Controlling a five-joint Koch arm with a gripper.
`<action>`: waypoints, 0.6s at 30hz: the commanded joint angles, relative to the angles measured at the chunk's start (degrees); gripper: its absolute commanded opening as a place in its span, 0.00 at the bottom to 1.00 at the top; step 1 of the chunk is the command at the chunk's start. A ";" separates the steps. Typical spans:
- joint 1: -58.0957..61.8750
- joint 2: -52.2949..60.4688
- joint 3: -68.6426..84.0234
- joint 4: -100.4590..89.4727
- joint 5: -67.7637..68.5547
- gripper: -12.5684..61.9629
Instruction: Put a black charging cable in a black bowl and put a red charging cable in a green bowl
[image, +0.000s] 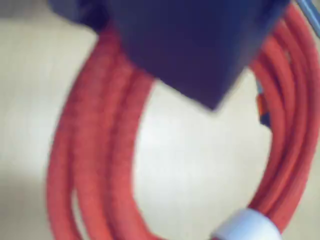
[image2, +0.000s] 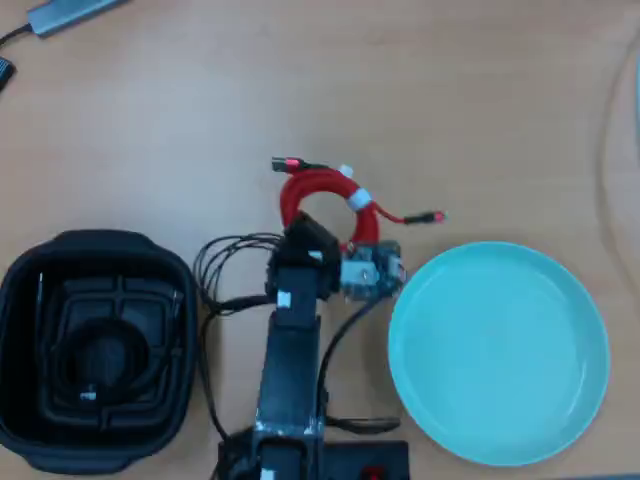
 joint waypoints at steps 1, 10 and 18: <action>4.13 5.45 -2.02 -0.62 -0.97 0.08; 22.68 10.81 4.13 -0.62 -0.62 0.08; 33.05 10.46 2.72 -2.37 -2.11 0.08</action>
